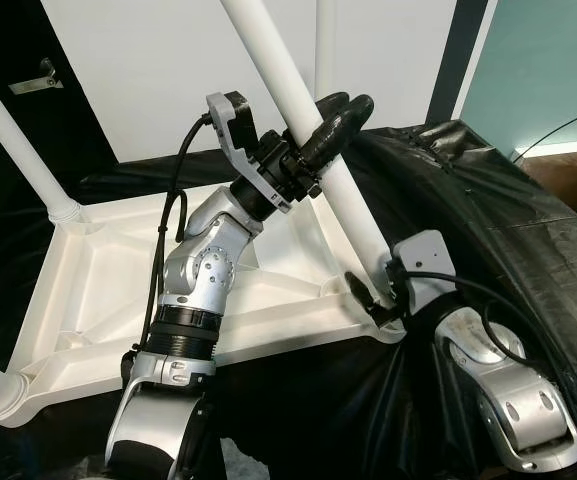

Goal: Building children table

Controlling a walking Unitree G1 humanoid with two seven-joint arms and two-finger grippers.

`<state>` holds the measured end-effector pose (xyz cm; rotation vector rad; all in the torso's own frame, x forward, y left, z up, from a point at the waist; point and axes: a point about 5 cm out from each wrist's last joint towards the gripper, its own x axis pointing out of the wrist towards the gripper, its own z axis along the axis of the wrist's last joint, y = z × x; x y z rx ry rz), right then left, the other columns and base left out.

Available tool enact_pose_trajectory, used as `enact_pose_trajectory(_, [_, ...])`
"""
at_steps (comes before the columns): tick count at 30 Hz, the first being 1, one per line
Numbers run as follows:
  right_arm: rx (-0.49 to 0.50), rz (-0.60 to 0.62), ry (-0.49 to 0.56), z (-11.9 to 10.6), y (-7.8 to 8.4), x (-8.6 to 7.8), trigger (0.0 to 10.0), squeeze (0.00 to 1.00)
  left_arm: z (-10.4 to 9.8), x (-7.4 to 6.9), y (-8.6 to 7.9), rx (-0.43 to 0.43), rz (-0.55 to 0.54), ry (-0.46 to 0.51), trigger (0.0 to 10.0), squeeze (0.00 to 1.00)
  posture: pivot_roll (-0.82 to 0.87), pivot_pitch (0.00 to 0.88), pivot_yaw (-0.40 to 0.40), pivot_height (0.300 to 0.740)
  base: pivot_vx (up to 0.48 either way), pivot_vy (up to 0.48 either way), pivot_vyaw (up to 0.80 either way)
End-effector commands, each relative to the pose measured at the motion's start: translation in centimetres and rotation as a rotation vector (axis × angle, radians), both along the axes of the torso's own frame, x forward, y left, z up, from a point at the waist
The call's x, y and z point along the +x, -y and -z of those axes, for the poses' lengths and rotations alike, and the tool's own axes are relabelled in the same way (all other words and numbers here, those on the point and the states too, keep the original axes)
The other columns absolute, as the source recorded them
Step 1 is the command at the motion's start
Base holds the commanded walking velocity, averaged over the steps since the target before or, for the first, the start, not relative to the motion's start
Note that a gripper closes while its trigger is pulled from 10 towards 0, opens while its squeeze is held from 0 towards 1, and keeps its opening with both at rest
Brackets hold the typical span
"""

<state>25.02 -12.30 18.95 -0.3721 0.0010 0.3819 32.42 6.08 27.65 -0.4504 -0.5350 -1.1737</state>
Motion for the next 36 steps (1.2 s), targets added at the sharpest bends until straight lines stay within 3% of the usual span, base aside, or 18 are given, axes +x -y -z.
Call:
enact_pose_trajectory(1, [0.006,-0.025,0.026,-1.1,-0.3,-0.2,10.0,0.0,0.6,-0.3,0.3,0.039,0.049,0.03,0.0,0.0,-0.2,0.011,0.057,0.74,0.0,0.0,0.0])
enact_pose_trajectory(9, [0.011,-0.066,0.039,-2.6,-0.8,-0.6,10.0,0.0,0.9,-0.2,0.5,0.047,0.046,0.025,0.0,0.0,-0.21,0.013,0.051,0.74,0.0,0.0,0.0])
enact_pose_trajectory(10, [0.017,-0.062,0.021,-2.5,-0.7,-0.6,4.3,0.0,1.0,-0.2,0.6,0.049,0.045,0.024,0.0,0.0,-0.21,0.013,0.051,0.74,0.0,0.0,0.0])
enact_pose_trajectory(11, [0.022,-0.057,-0.003,-2.2,-0.5,-0.7,0.0,0.0,1.0,-0.2,0.6,0.049,0.044,0.023,0.0,0.0,-0.21,0.012,0.049,0.74,0.0,0.0,0.0])
enact_pose_trajectory(26, [0.071,-0.035,-0.133,-0.4,0.3,0.1,0.0,0.0,0.7,-0.4,0.4,0.029,0.041,0.024,0.0,0.0,-0.19,0.01,0.046,0.74,0.0,0.0,0.0])
enact_pose_trajectory(27, [0.074,-0.031,-0.135,-0.4,0.3,0.1,0.0,0.0,0.7,-0.4,0.3,0.025,0.041,0.022,2.6,1.0,-0.19,0.01,0.046,0.74,0.0,0.0,0.0])
enact_pose_trajectory(28, [0.074,-0.031,-0.135,-0.4,0.3,0.1,0.0,0.0,0.7,-0.4,0.3,0.025,0.041,0.022,2.6,1.0,-0.19,0.01,0.046,0.74,0.0,0.0,0.0])
enact_pose_trajectory(29, [0.078,-0.021,-0.131,-0.5,0.4,0.2,0.0,0.0,0.5,-0.7,0.1,0.003,0.072,0.023,7.1,1.0,-0.19,0.013,0.046,0.74,0.0,0.0,0.0])
enact_pose_trajectory(30, [0.082,-0.01,-0.118,-0.8,0.4,0.3,4.1,0.0,0.0,-1.3,-0.1,-0.036,0.129,0.039,10.0,1.0,-0.19,0.016,0.046,0.74,0.0,0.0,0.0])
enact_pose_trajectory(31, [0.085,-0.003,-0.109,-0.9,0.4,0.4,5.5,0.0,-0.3,-1.9,-0.3,-0.062,0.17,0.053,10.0,1.0,-0.19,0.016,0.046,0.74,0.0,0.0,0.0])
enact_pose_trajectory(32, [0.085,-0.003,-0.109,-0.9,0.4,0.4,5.5,0.0,-0.3,-1.9,-0.3,-0.062,0.17,0.053,10.0,1.0,-0.19,0.016,0.046,0.74,0.0,0.0,0.0])
enact_pose_trajectory(33, [0.084,0.004,-0.095,-1.1,0.4,0.5,10.0,0.0,-0.6,-2.2,-0.5,-0.084,0.194,0.058,10.0,1.0,-0.19,0.019,0.048,0.74,0.0,0.0,0.0])
enact_pose_trajectory(35, [0.077,0.007,-0.064,-1.5,0.3,0.6,10.0,0.0,-0.6,-3.1,-1.0,-0.087,0.273,0.086,10.0,1.0,-0.19,0.022,0.052,0.74,0.0,0.0,0.0])
enact_pose_trajectory(36, [0.074,0.005,-0.051,-1.6,0.2,0.6,10.0,0.0,-0.4,-3.4,-1.2,-0.079,0.304,0.091,10.0,0.46,-0.19,0.023,0.052,0.74,0.0,0.0,0.0])
